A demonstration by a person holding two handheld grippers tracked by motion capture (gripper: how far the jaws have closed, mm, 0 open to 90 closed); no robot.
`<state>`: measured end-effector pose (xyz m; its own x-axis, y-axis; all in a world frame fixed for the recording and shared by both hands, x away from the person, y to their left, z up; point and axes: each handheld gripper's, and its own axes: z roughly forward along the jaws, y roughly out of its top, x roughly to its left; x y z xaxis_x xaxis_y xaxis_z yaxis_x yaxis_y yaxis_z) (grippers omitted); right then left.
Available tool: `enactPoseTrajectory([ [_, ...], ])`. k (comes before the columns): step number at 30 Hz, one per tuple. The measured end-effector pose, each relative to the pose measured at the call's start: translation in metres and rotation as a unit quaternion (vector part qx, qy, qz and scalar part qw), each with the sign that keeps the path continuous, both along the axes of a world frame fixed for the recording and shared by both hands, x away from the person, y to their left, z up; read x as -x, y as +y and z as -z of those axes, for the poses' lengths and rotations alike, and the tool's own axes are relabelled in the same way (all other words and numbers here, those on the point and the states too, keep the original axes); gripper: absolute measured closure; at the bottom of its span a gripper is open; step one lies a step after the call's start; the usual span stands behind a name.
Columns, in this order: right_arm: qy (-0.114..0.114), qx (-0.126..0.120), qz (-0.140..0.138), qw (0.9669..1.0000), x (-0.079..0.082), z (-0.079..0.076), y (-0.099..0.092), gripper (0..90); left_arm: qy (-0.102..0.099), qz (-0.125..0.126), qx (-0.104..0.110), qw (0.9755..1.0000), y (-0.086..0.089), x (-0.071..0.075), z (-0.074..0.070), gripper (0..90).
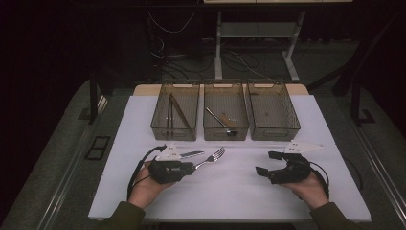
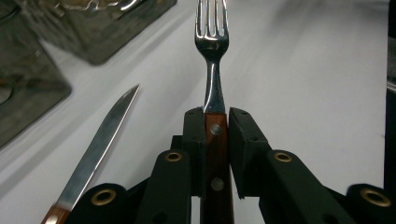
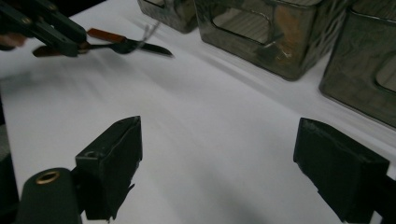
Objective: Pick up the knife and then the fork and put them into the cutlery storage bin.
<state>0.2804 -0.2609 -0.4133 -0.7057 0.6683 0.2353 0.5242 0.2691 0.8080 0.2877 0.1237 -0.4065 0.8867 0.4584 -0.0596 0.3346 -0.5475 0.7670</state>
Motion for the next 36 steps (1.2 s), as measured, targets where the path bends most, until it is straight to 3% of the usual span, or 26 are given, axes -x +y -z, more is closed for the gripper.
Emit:
enactPoseTrajectory([
  [9, -0.006, -0.028, 0.001, 0.9996, -0.013, -0.008, 0.012, 17.7, -0.005, 0.002, -0.003, 1.0000, -0.042, -0.004, 0.001, 76.7],
  [17, -0.001, -0.051, 0.015, 0.9986, -0.026, -0.009, 0.028, 25.7, -0.016, -0.009, 0.022, 0.9996, -0.071, -0.004, -0.002, 76.8],
  [26, 0.036, -0.083, 0.030, 0.9955, -0.042, -0.002, 0.033, 54.2, -0.034, -0.012, 0.024, 0.9990, -0.077, 0.001, -0.002, 76.8],
  [30, 0.041, -0.097, 0.029, 0.9941, -0.044, -0.001, 0.033, 66.6, -0.038, -0.013, 0.019, 0.9990, -0.075, 0.001, -0.002, 76.8],
  [36, 0.039, -0.113, 0.034, 0.9922, -0.045, -0.001, 0.032, 77.6, -0.031, -0.016, 0.023, 0.9991, -0.076, 0.000, 0.000, 76.7],
])
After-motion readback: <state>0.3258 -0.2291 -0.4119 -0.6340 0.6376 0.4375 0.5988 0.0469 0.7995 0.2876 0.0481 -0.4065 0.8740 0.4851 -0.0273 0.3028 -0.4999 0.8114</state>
